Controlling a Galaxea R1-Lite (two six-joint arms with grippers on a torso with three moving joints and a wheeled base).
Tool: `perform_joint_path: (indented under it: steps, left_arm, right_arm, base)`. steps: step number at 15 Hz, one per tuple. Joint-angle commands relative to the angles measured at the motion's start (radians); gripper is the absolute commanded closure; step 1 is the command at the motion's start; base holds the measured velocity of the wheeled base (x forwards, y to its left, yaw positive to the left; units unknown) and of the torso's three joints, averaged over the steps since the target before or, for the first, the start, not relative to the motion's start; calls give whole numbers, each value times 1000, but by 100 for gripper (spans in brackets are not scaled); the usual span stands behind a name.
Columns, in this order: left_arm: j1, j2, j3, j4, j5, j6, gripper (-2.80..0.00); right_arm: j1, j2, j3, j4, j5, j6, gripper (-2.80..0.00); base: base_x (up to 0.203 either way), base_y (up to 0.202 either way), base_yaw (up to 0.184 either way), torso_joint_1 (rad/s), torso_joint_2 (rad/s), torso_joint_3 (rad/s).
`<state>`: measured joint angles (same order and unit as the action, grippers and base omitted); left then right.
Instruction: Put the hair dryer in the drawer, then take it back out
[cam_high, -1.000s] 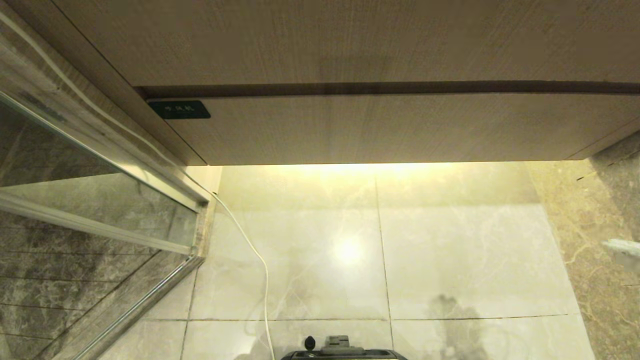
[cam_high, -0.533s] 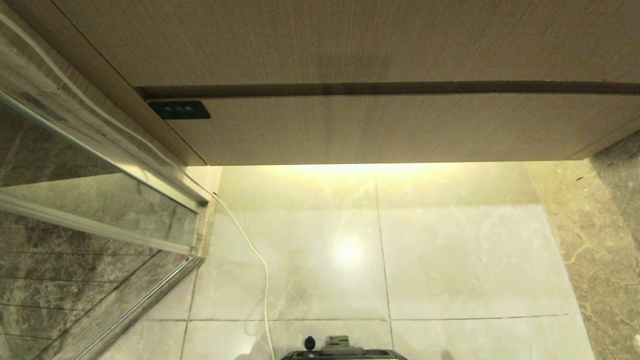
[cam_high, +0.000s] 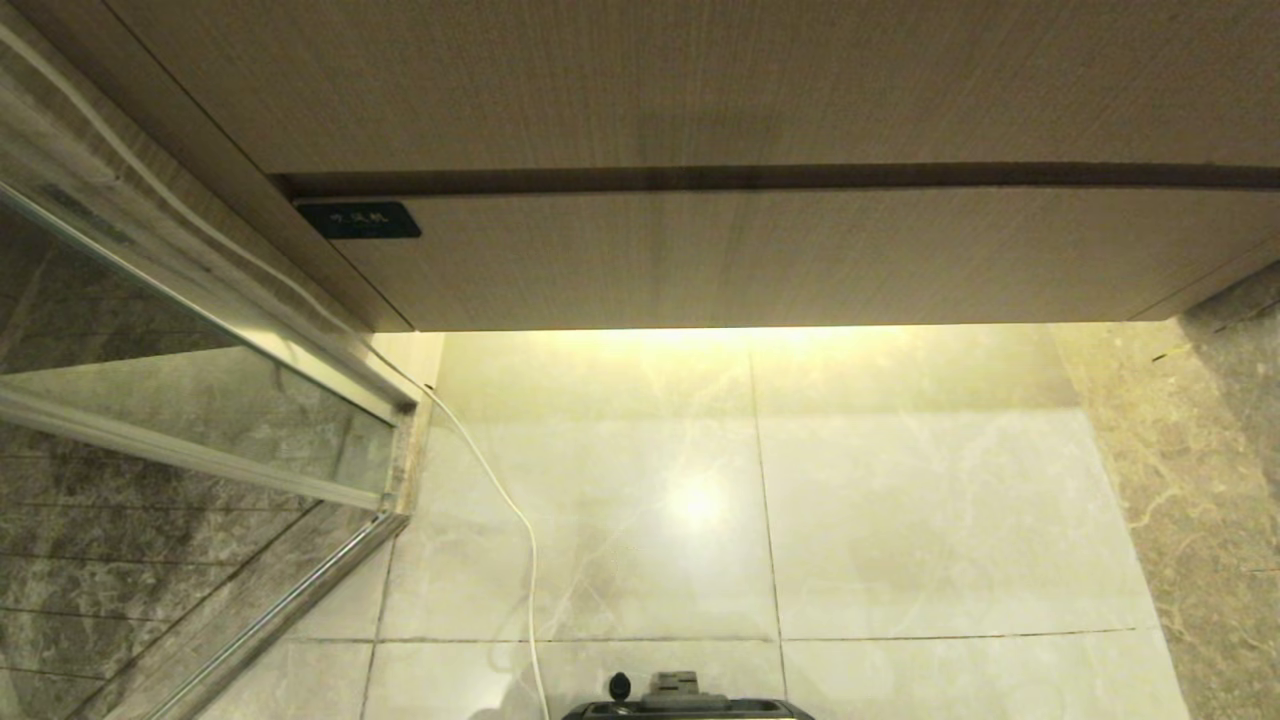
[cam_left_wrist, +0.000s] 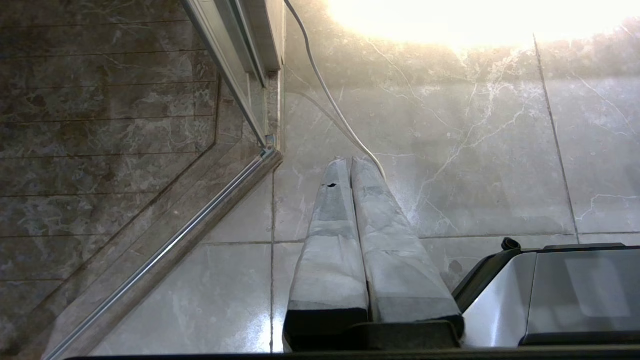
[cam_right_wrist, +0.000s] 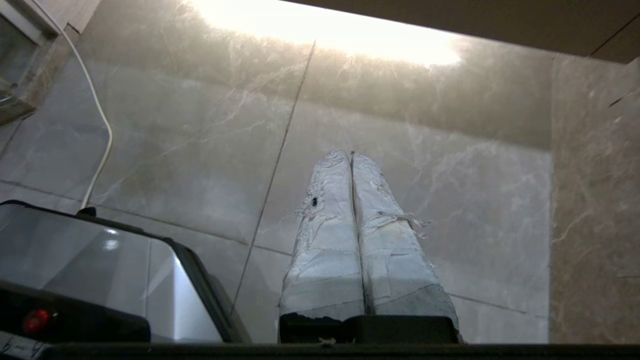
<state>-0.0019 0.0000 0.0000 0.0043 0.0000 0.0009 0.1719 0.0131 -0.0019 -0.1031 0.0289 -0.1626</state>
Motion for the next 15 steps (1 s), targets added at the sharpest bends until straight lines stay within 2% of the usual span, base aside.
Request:
perform_joint_path:
  steps: [1,5,15]
  left_arm:
    - [0,0,2,0,0,-1,0]
    - [0,0,2,0,0,-1,0]
    - [0,0,2,0,0,-1,0]
  right_arm:
    - [-15,-53,41,-63,3,0,0]
    - [-15,-53,42,-11,-4,101,0]
    - [-15,-53,42,-9,-4,103,0]
  base:
    - [0,0,0,0,0,0]
    - [0,0,0,0,0,0]
    - [0,0,0,0,0,0]
